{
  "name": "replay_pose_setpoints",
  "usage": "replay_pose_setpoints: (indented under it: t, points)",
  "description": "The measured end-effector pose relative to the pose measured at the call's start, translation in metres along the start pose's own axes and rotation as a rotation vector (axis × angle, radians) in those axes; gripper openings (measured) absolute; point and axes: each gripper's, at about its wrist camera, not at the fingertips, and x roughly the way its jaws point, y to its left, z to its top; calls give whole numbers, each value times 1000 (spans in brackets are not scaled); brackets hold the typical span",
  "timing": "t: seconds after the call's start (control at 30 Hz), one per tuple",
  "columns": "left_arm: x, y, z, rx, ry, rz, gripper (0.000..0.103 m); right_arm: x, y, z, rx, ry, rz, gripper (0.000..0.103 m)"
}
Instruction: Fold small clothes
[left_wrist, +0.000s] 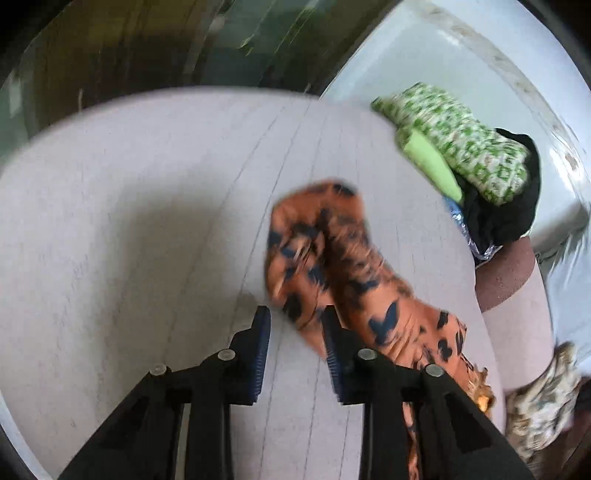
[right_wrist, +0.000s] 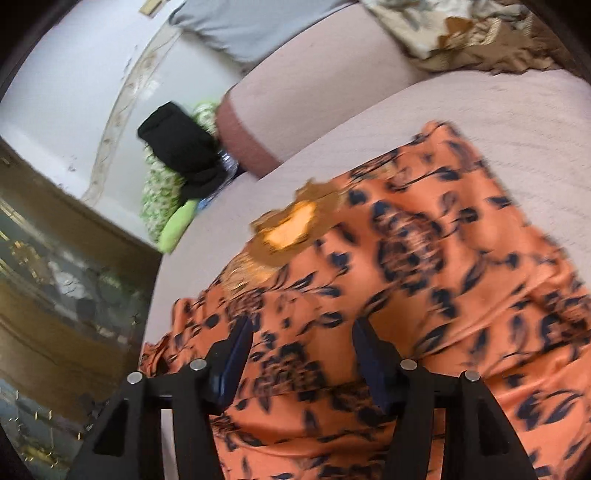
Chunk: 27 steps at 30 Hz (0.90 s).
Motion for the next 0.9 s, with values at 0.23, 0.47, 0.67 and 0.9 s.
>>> replay_pose_setpoints:
  t: [0.23, 0.47, 0.67, 0.9]
  points:
    - [18, -14, 22, -63, 7, -149, 89, 25, 5, -13, -25, 59, 15, 60]
    - [63, -25, 18, -107, 141, -202, 16, 28, 11, -11, -28, 65, 61, 60]
    - [35, -64, 16, 22, 61, -238, 8, 22, 12, -9, -37, 51, 82, 60]
    - [-32, -140, -9, 147, 94, -587, 8, 3, 19, -6, -44, 4, 194, 60]
